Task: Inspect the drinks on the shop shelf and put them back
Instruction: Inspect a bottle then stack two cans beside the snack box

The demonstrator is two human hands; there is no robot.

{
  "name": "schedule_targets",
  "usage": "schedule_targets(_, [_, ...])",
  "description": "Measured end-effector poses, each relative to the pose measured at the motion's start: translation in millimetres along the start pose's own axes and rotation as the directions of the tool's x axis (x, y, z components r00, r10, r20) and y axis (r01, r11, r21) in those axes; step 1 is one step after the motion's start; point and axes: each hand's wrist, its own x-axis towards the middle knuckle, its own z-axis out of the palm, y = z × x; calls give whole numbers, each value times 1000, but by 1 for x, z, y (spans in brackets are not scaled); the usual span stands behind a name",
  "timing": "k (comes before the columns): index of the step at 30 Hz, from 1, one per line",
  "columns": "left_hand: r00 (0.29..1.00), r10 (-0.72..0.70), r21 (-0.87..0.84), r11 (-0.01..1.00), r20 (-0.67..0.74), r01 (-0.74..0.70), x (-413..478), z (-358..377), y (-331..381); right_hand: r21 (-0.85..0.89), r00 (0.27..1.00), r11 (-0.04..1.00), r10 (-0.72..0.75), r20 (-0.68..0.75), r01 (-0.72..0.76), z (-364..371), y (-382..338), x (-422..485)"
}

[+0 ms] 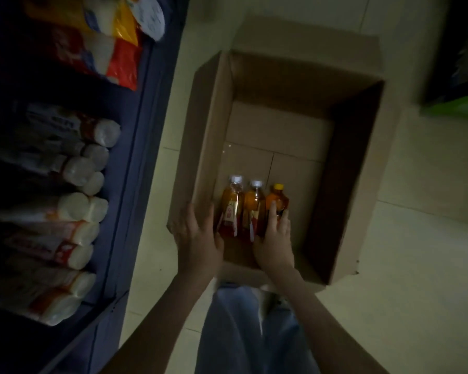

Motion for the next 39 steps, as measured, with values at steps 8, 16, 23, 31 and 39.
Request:
schedule_targets(8, [981,-25,-229,973,-194,-20,-115,-253,52,-136,871,895,-446,-206,426,-179,-166,-197])
schedule_targets(16, [767,-90,-332,929,-636,-166,-302,-484,23,-266,459,506,-861,-221,821,-290,-334,-417])
schedule_targets(23, [294,-176,-225,964,-939,-144,-499,-598,-62,-259,-32,-4,-994,-104,966,-289,-436,-614])
schedule_targets(31, [-239,-53,-106,972,-970,212,-710,-649,-156,-165,-597,-574,-782,-178,802,-228,-499,-823])
schedule_targets(39, [-450,146,-181,775,-881,605,-791,-690,-222,-167,-701,-686,-654,-285,708,-187,-559,-939])
